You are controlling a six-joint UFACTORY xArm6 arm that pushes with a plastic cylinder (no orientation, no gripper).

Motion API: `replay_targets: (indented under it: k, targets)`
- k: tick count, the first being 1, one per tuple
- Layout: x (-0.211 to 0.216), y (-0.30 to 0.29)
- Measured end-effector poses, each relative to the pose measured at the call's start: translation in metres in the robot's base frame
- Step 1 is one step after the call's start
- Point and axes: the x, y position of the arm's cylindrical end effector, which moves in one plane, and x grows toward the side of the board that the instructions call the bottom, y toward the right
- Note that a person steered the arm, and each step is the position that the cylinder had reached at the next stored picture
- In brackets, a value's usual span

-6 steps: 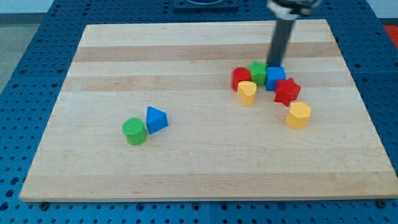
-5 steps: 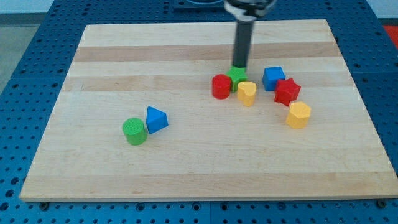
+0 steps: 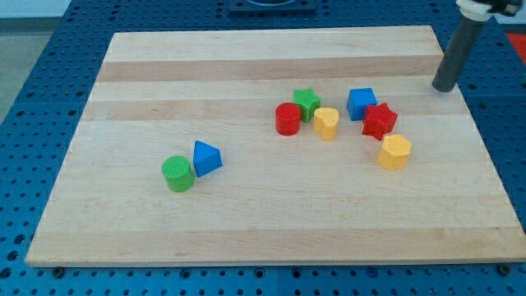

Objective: Keep green star diagonally left above blue triangle

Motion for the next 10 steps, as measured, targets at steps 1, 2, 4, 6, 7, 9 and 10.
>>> replay_targets:
  k: [1,2,4,6,7,9,10]
  targets:
    - [0.02,-0.009]
    - [0.028,-0.037]
    - [0.028,-0.167]
    - [0.028,-0.309]
    - [0.028,-0.356]
    - [0.001,-0.361]
    - [-0.002,-0.412]
